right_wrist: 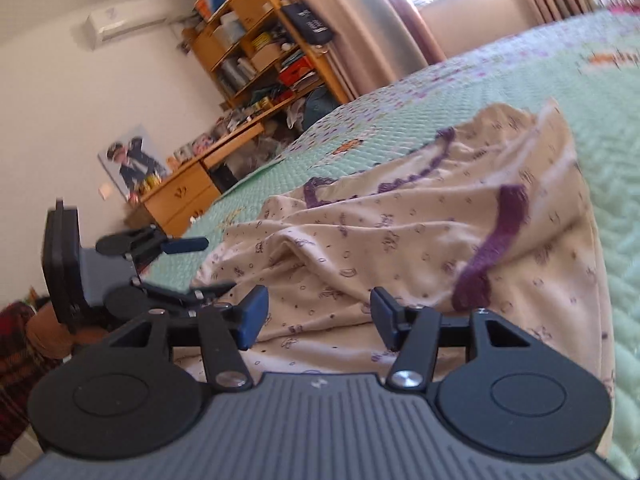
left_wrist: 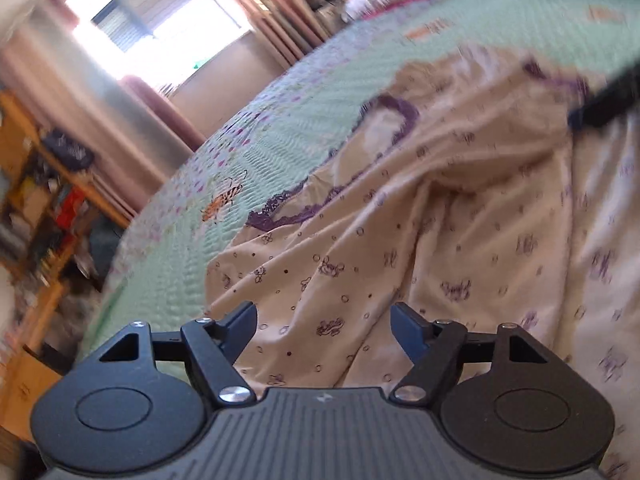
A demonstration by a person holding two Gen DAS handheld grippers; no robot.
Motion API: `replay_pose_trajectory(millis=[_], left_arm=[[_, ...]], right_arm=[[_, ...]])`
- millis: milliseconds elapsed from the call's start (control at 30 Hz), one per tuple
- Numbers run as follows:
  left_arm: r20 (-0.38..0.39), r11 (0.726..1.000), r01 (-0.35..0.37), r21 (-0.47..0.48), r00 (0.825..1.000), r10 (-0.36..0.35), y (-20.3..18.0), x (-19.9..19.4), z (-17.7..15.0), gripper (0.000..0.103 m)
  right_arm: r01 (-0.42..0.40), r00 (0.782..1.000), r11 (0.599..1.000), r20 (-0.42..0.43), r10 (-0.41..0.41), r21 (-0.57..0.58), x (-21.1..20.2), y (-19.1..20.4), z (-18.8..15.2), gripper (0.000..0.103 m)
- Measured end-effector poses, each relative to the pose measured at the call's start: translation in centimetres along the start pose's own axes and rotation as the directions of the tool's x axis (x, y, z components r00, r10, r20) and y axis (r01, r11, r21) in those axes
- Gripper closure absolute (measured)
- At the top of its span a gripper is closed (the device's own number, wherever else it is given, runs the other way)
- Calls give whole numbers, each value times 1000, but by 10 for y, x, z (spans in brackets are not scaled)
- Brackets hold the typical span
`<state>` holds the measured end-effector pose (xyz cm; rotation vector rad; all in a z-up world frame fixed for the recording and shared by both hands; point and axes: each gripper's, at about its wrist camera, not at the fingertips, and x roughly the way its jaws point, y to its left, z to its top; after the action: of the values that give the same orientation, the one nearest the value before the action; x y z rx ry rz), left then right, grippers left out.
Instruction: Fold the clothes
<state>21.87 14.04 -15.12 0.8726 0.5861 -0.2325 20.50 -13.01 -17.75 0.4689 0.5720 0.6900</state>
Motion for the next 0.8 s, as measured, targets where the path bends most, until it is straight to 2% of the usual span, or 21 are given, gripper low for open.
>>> replay_pose_trajectory(millis=[100,167,333,500,633,700,800], left_arm=[[-1,991,-30,127,1000,31,-14,1,3,27],[-8,984,-40,175,999,42,-20,2,7,27],[-25,947,-60,317,997,72,-36,5,15,30],[-61,922,-16,387,997,43,-50,7,17,71],[-65,919,-18,393,997,48,-53,5,17,75],[-64,921,0,391,998,27,-53,3,17,88],[-46,928,22,373,999,-5,-51,-2,15,102]], right_arm=[[-29,1000,999,9,28,30,0,-5,-2,45],[-34,999,999,10,34,33,0,-6,-3,44],[-48,999,997,26,47,53,0,-11,-5,44],[-62,997,996,40,59,61,-3,-14,-6,43],[-77,996,995,51,74,61,-4,-15,-7,43],[-82,995,994,57,79,66,-4,-17,-7,43],[-88,994,993,64,83,76,-5,-19,-7,42]])
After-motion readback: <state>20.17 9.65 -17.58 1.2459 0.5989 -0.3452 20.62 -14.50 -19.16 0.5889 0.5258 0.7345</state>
